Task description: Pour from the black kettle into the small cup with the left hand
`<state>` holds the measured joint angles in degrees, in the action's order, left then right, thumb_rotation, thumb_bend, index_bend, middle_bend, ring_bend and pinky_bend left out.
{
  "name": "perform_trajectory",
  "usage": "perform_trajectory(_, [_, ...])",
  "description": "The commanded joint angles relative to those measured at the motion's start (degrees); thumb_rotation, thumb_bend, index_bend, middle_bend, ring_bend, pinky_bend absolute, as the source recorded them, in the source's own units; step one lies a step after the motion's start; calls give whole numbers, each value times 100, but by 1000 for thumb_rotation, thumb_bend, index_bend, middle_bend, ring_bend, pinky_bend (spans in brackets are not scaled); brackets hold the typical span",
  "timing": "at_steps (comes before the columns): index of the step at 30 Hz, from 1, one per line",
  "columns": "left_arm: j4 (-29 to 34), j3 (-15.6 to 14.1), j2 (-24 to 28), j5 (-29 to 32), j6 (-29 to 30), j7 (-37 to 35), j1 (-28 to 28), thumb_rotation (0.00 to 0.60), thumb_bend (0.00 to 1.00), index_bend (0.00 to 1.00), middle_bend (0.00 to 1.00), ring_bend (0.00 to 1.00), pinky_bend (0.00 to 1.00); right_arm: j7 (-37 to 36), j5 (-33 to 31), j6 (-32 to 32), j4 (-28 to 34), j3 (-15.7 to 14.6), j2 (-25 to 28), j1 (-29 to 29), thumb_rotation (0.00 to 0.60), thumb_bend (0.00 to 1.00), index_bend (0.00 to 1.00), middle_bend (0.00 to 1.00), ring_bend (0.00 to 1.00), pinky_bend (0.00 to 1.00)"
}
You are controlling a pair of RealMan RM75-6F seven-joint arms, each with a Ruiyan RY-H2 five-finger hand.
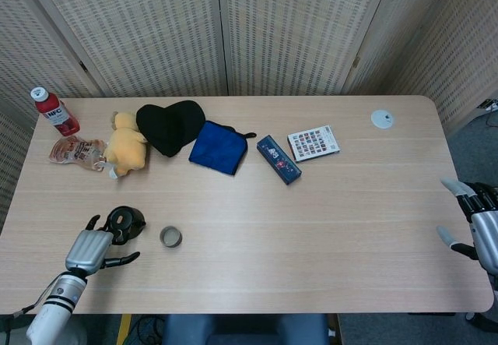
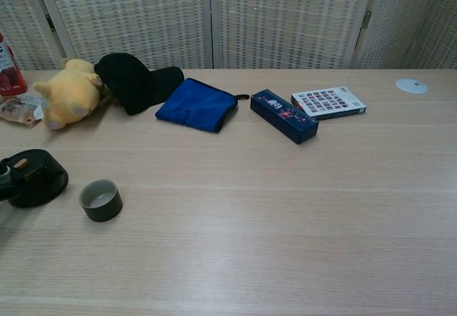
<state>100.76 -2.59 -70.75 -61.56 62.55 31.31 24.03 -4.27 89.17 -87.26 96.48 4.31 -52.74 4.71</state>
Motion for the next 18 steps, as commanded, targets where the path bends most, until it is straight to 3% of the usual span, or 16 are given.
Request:
perform_trajectory(1, [-19,-5,-10,12,-25,0,11,0,19,447,429,397,0,-3,-3,-2,-3,0,-3,-2,600,235,157,211,169,173])
perform_trajectory(14, [-130,-48,-59,141,-208,-1,72,1,20,491,470,426,0,-9,-37,-5,-21,6,-16,-17,600,236,157,211,169,173])
perform_trajectory(18, [-141,-34,-61,147,-233,-35,94,2,19,541,525,466,0,-13,-58,-11,-25,14,-17,-23,600,236,157,211,169,173])
